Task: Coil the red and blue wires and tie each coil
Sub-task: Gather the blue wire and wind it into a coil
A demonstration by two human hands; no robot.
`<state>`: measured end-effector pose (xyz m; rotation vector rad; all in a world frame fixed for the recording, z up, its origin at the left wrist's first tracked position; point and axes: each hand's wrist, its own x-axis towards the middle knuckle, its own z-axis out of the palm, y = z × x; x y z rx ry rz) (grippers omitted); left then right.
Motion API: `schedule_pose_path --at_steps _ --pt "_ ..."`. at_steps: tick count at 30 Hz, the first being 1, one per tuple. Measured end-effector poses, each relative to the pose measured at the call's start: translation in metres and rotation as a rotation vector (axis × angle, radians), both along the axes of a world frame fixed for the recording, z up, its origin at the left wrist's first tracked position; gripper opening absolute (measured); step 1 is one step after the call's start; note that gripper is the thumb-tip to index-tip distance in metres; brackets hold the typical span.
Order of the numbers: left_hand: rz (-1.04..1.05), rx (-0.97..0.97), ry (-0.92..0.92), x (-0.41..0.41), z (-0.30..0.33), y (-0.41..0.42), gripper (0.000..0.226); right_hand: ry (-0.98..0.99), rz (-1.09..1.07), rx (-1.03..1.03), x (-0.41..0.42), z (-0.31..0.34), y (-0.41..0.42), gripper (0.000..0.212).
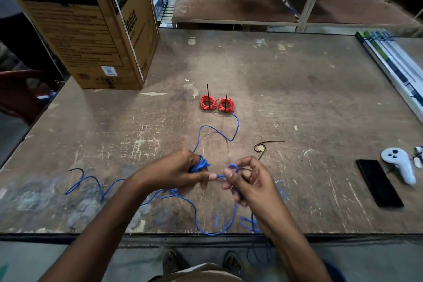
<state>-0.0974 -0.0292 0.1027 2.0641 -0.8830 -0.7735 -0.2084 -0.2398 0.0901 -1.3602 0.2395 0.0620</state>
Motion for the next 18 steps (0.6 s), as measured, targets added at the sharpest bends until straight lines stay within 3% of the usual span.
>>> schedule_pose_path --at_steps 2,5,9,12,15,18 --pt "-0.048 0.069 0.021 -0.009 -0.007 -0.008 0.039 -0.065 -0.049 0.06 0.007 0.007 -0.001 0.03" --pt "-0.034 0.168 -0.172 -0.023 -0.027 -0.017 0.042 -0.078 -0.069 0.154 0.019 0.018 -0.008 0.02" --pt "0.082 0.045 -0.19 -0.037 -0.038 -0.016 0.034 -0.097 -0.06 0.297 0.037 0.026 -0.025 0.021" --pt "0.121 -0.106 -0.123 -0.047 -0.021 -0.015 0.036 -0.193 -0.019 0.129 0.048 0.026 -0.037 0.033" --pt "0.161 -0.285 0.076 -0.054 -0.001 -0.013 0.046 -0.231 -0.074 -0.122 0.057 0.02 -0.043 0.016" --pt "0.13 -0.373 0.147 -0.06 0.016 -0.016 0.047 -0.187 -0.152 -0.151 0.064 0.006 -0.037 0.019"
